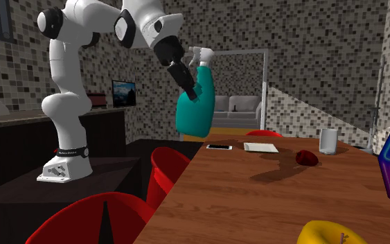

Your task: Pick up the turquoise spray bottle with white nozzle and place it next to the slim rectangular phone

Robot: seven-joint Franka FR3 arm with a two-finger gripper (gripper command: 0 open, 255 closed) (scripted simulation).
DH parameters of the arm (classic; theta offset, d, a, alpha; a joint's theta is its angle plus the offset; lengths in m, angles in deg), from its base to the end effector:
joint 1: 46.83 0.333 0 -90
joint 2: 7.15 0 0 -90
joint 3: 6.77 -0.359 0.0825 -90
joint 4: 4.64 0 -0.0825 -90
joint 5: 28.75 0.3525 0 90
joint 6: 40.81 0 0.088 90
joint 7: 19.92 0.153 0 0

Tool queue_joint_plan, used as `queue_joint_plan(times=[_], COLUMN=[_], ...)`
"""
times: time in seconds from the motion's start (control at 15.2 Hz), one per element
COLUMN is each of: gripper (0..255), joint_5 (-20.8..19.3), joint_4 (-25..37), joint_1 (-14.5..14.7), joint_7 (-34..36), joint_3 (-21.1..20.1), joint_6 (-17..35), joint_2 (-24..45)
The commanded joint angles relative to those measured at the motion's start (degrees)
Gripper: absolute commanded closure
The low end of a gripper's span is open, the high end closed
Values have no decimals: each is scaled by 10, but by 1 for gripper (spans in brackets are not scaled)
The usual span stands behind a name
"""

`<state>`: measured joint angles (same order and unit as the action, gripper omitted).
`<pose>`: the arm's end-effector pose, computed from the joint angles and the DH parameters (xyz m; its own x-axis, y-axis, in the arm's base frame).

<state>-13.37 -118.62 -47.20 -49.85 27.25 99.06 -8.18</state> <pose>0.4835 -0.3233 0.5347 0.8435 -0.2133 0.4929 -0.2403 -0.9707 -0.0088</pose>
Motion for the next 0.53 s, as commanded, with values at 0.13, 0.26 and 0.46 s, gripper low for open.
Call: queue_joint_plan(times=[0.13,0.26,0.46], gripper=[255,255,255], joint_5=[-15,-20,-27], joint_4=[26,38,58], joint_1=[0,0,-1], joint_7=[15,21,29], joint_3=[-1,-1,-1], joint_6=[-30,-44,-66], joint_2=[-7,-9,-13])
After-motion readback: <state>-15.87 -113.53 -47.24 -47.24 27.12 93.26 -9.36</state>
